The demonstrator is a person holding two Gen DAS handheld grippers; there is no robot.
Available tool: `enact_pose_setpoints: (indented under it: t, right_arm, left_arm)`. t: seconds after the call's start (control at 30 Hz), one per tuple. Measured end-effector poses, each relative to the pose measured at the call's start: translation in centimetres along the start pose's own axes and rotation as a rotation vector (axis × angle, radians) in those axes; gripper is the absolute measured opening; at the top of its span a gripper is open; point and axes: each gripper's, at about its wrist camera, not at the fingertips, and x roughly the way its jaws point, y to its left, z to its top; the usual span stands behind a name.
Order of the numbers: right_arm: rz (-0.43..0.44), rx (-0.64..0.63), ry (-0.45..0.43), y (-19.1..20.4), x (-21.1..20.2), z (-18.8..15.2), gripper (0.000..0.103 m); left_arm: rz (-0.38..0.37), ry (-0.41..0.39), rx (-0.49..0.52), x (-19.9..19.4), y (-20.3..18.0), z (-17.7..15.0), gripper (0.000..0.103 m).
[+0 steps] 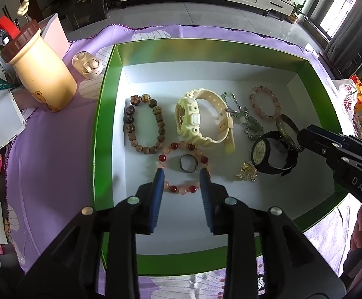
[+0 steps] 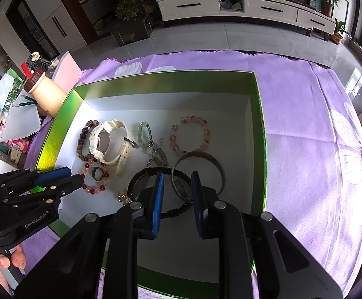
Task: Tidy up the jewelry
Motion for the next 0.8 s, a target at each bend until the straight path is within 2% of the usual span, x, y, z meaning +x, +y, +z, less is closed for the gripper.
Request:
enact_pose_setpoints:
  t: [0.13,0.2,0.33,0.4,0.47,0.53,0.63,0.8]
  right_arm:
    - [0.008,-0.013,-0.005,0.4,-0.4,-0.2,0.025]
    - [0.008,-0.016,-0.014,0.6,-0.9,-0.4,0.037]
    - [0.005,-0.029,-0.034,0.9,-2.2,-0.7,0.044]
    - [0.003,-0.033,-0.046,1.0,-2.7,-0.8,0.053]
    - [-0.01,-0.044,-0.053,1.1,-3.3,-1.0,0.055]
    - [-0.032,-0.051,-0.061,1.2,-3.7,-1.1,0.063]
    - [-0.045,-0.046,-0.062,0.9,-4.1,-1.1,0.066]
    - [-0.083,-0.038,-0.074,0.5,-4.8,-1.1,0.081]
  left_arm:
    - [0.011,-0.018,0.015,-0.5,-0.3,-0.1,0.047]
    - [0.016,-0.022,0.019,-0.8,-0.5,-0.2,0.049]
    - [0.028,-0.044,0.032,-1.9,-0.6,-0.3,0.064]
    - [0.032,-0.06,0.03,-2.6,-0.7,-0.4,0.067]
    - [0.034,-0.069,0.026,-3.0,-0.7,-0.5,0.07]
    - [0.035,-0.073,0.021,-3.4,-0.7,-0.6,0.077]
    - [0.044,-0.077,0.015,-3.7,-0.6,-0.7,0.081]
    - [0.059,-0.09,0.008,-4.2,-0.6,-0.8,0.09]
